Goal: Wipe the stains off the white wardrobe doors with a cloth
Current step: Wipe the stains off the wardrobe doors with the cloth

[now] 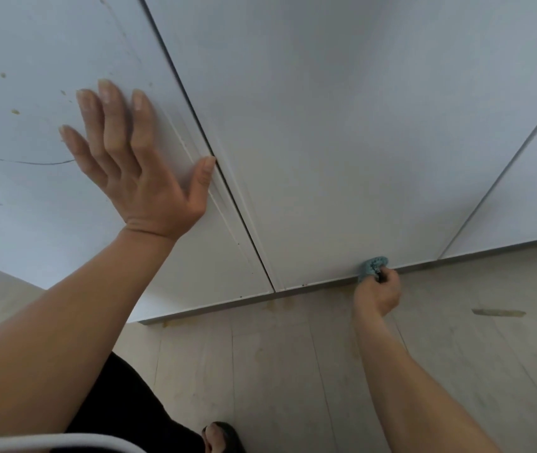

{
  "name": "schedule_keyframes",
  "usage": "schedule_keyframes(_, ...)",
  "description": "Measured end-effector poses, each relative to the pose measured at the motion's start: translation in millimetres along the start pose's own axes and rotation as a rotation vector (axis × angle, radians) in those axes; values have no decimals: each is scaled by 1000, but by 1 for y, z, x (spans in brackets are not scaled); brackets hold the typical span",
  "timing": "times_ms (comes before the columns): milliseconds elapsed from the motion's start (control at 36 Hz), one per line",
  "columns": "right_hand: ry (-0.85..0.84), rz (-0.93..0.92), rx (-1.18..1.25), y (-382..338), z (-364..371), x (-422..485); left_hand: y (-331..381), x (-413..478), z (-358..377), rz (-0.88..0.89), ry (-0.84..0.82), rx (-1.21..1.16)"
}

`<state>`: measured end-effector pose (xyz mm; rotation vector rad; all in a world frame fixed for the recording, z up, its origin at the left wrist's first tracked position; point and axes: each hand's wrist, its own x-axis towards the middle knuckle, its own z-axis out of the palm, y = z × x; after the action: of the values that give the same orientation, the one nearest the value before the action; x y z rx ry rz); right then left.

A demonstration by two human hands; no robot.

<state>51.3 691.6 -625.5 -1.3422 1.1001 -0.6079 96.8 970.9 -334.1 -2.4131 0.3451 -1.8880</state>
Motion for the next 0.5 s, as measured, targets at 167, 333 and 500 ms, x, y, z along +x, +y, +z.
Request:
schedule_keyframes(167,-207,20,-43,14,20,-60,0,1,-1,4,-4,3)
schedule_keyframes(333,-406,98,-36,40,29,-77,1,1,0,9,11,2)
schedule_keyframes(500,-244,69,-34,14,20,-73,-1,0,0,4,7,6)
